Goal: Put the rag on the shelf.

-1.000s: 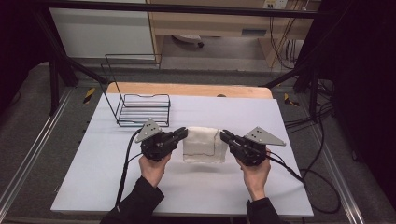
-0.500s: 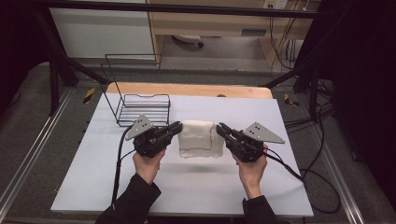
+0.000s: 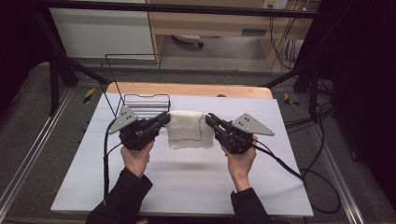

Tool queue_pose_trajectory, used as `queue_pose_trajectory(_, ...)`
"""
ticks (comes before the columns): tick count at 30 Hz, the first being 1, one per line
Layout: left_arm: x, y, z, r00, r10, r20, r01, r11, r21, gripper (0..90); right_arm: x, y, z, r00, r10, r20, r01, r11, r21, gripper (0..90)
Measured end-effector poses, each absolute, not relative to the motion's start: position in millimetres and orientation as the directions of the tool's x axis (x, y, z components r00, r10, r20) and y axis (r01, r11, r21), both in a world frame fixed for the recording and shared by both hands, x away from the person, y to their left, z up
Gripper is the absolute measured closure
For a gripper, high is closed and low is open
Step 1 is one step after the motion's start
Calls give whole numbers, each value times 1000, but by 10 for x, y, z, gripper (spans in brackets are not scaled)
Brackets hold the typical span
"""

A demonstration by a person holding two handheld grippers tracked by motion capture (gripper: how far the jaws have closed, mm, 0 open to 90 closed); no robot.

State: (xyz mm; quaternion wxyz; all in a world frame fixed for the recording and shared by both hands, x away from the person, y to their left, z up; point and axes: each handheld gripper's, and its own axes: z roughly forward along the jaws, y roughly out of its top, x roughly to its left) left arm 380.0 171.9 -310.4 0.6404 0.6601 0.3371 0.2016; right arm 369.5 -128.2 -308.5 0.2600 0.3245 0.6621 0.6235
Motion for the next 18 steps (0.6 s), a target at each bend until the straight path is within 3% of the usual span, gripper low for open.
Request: queue_pose_trajectory(18,3838,2067,-2891,654,740,-158,148,81,986,833,3858,-910,-2875,-677,735,30,60,14,998,834)
